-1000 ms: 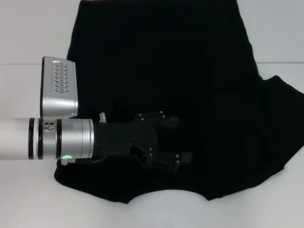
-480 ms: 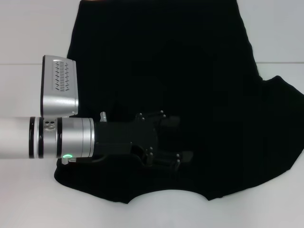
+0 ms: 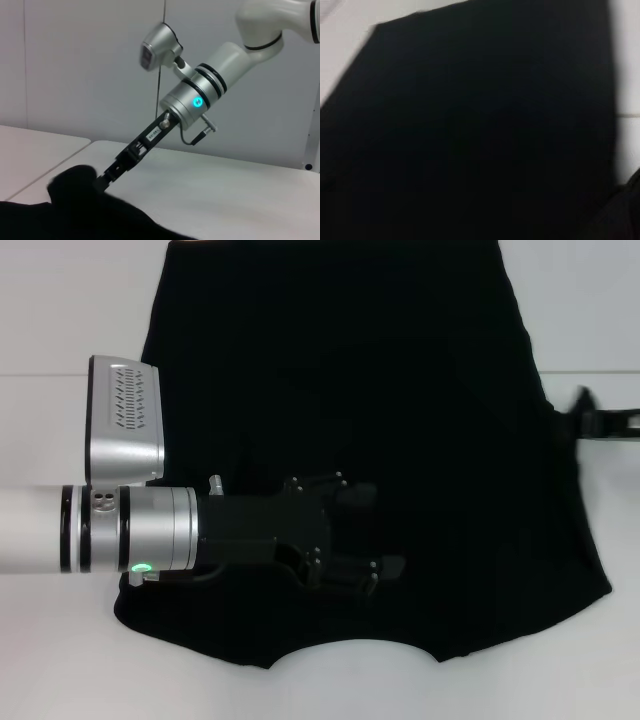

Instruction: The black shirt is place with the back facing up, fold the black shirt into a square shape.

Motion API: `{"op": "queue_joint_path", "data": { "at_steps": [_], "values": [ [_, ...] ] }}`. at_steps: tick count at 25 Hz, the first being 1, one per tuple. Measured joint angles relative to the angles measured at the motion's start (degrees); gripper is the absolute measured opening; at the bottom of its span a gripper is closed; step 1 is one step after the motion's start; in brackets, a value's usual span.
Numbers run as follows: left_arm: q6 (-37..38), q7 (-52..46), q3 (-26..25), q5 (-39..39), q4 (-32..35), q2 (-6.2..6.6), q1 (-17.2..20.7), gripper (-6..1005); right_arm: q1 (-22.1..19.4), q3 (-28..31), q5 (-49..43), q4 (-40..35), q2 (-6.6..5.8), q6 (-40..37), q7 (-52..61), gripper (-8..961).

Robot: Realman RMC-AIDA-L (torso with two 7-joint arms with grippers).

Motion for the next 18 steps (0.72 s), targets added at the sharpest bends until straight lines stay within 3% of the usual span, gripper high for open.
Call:
{"op": "queue_joint_path", "data": {
  "at_steps": [4,9,18],
  "values": [
    [-0.2,-0.1,0.0,0.0,0.0,0.02,-0.1,948,3.6,-6.7,-0.8,0.7,1.73,-1.6,0.9,75],
    [-0.3,-0.1,-0.1,0.0,0.1,0.04,0.0,948,6.2,-12.0,-2.5,0.8,3.06,-0.4,5.1,101],
    [-1.1,-1.0,-1.5,0.2,0.2,0.39,-0.2,949,5.0,-10.6,0.0,-2.0,3.14,0.4,5.6,149]
  ]
}}
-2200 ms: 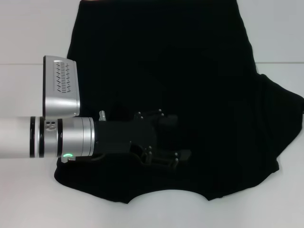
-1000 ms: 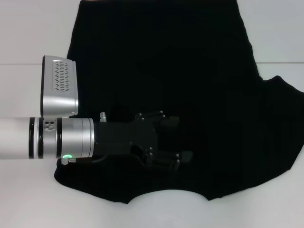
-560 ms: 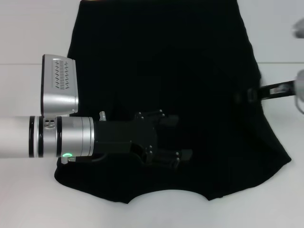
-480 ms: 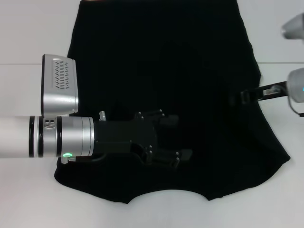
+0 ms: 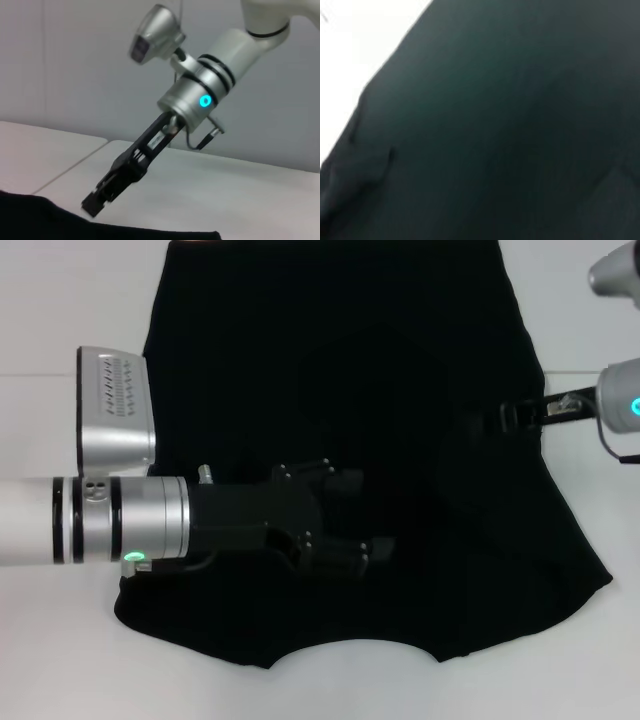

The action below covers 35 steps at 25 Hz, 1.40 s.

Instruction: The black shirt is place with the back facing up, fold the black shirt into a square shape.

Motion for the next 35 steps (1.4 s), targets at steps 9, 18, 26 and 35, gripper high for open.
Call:
{"op": "queue_joint_path", "data": {
  "at_steps": [9,18,26,35],
  "values": [
    [-0.1,-7.6,-4.5,0.8,3.4,0.84,2.6,949,-5.0,0.1,17.0,-3.5,0.63,-4.3,-12.2,383],
    [2.0,-16.4,-13.4,6.9,13.4,1.01,12.1,949,-7.7,-0.5,26.3,-2.5,4.44,-5.5,-27.2,602],
    [4.0,-30.3,-21.6,18.9,16.9,1.72,13.0,949,-6.7,-0.7,26.3,-1.3,4.45,-5.4,-27.3,832],
    [1.9,-43.8,-21.5,28.8,16.5,2.42,10.4,923,-6.6,-0.7,26.4,-1.7,4.14,-5.7,-27.2,830]
  ]
}}
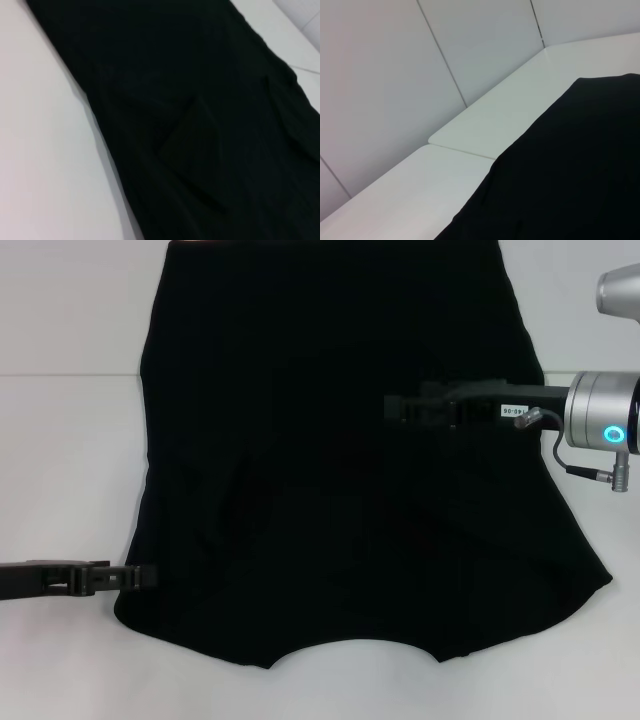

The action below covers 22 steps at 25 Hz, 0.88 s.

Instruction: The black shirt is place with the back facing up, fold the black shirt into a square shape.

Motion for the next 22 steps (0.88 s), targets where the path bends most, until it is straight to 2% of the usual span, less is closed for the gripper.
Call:
{"op": "queue_joint_path", "data": {
  "at_steps": [13,22],
  "values": [
    [-1.9,-0.7,1.4,1.5,-0.9,0.07,-0.5,859,0.0,0.0,0.0,-0.3,-0.50,-0.4,0.3,829],
    [-2.9,-1.0,1.6,3.8,-2.2,0.04,-1.3,504,-0.1,0.0,-0.2,-0.6,-0.52,-0.4,0.4,828]
  ]
}}
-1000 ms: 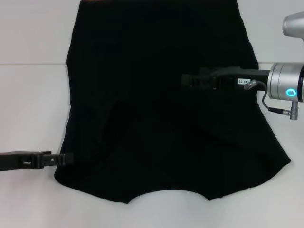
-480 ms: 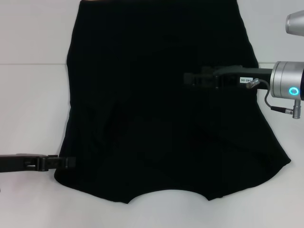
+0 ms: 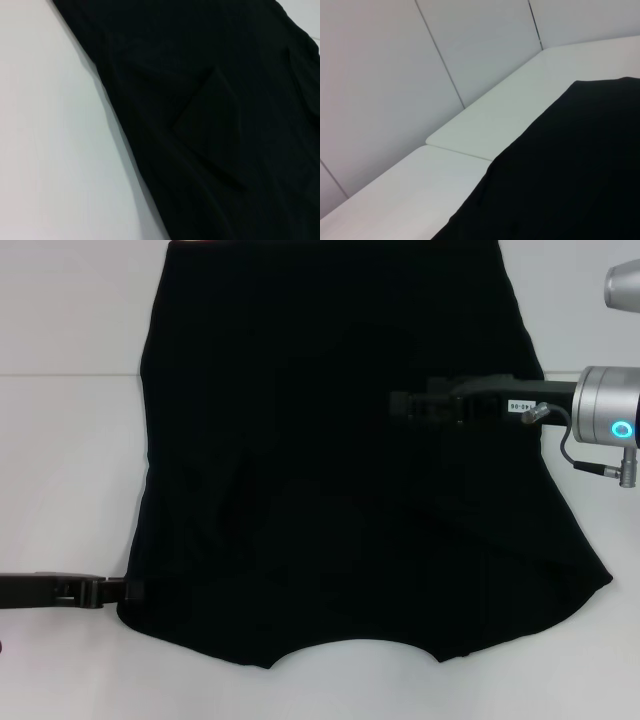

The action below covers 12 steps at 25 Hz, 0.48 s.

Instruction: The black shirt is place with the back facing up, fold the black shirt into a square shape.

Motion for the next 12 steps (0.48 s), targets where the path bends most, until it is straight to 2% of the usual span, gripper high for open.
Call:
{"op": "queue_joint_path", "data": {
  "at_steps": [2,3,8,12],
  "values": [
    [0.0,0.0,0.0,-0.1,0.0,0.01,0.0,423,-0.2,0.0,0.0,0.0,-0.07,0.0,0.0,828],
    [0.0,0.0,0.0,-0.2,0.0,0.01,-0.2,185,-0.5,0.2,0.0,0.0,-0.22,-0.1,0.0,828],
    [0.0,0.0,0.0,-0.3,0.0,0.04,-0.5,115,-1.1,0.3,-0.2,0.0,-0.82,-0.7,0.8,828],
    [0.5,0.0,-0.3,-0.5,0.0,0.10,-0.6,60,-1.9,0.1,-3.7,-0.1,-2.36,-1.0,6.2,827]
  ]
}}
